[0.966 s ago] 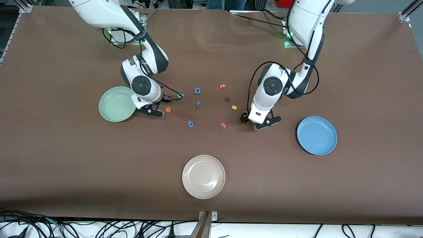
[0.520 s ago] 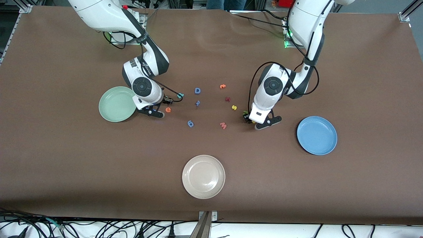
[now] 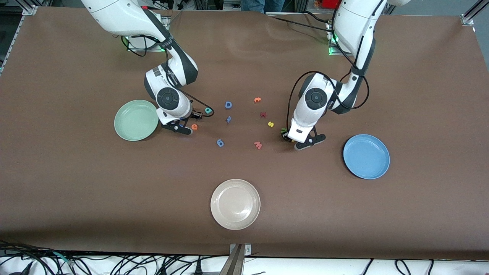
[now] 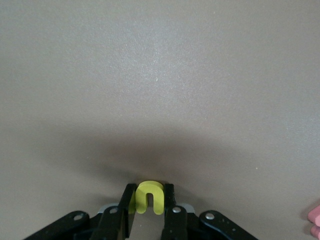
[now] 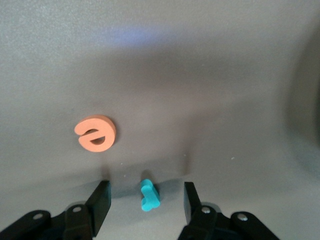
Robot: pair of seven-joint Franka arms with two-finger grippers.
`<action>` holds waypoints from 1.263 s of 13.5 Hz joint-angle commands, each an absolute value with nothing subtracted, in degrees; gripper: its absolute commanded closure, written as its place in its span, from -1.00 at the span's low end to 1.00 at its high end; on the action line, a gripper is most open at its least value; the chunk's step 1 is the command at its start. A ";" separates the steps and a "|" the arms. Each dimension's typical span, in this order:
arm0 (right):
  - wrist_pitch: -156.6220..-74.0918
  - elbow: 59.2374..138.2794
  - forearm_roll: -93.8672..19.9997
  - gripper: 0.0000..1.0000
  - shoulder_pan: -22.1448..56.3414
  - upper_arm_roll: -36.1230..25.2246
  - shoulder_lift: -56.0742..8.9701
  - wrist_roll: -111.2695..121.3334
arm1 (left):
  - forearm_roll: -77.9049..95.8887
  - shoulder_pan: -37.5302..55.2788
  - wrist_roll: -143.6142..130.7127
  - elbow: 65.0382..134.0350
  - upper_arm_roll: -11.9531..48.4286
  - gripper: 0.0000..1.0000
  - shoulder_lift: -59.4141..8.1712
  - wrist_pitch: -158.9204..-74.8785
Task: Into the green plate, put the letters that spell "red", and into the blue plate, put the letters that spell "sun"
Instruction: 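Carry the yellow u to the blue plate while the right gripper carries cyan piece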
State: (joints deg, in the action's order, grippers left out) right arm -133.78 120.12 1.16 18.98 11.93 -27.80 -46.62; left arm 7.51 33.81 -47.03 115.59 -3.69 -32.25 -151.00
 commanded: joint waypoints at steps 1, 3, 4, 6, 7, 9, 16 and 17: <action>-133.68 120.94 1.23 -0.26 18.90 12.22 -27.07 -47.72 | 5.10 33.49 -48.08 114.70 -4.83 0.88 -31.64 -149.69; -133.68 120.94 1.23 -0.03 18.90 12.22 -27.07 -47.72 | 2.30 32.26 -45.37 112.25 -7.02 0.89 -30.77 -143.83; -133.59 120.94 1.23 0.11 18.90 12.13 -27.07 -47.64 | 1.59 30.78 -43.00 109.63 -7.12 0.89 -30.76 -139.61; -133.68 120.94 1.23 0.41 18.90 12.13 -27.16 -47.64 | 1.58 26.65 -36.94 103.74 -7.03 0.89 -30.76 -130.12; -133.59 120.94 1.23 0.53 18.90 12.13 -27.07 -47.72 | 1.58 24.46 -33.69 101.45 -7.03 0.89 -30.67 -126.16; -133.59 120.85 1.23 0.79 18.90 12.13 -27.07 -47.72 | 1.58 19.71 -25.62 98.89 -7.03 0.88 -30.59 -122.27; -127.38 118.57 1.14 1.00 18.81 11.69 -24.45 -47.64 | 1.67 9.15 -7.66 98.27 -7.03 0.24 -33.13 -123.05; -123.70 117.17 1.23 1.00 18.46 11.08 -23.04 -47.03 | 1.76 9.49 -7.91 97.57 -6.94 -0.26 -33.31 -123.05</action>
State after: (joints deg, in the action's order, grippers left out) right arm -129.69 118.79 1.16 18.88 11.65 -26.55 -47.03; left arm 3.18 9.81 -9.22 99.29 -7.68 -32.62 -123.32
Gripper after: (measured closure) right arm 0.899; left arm 0.687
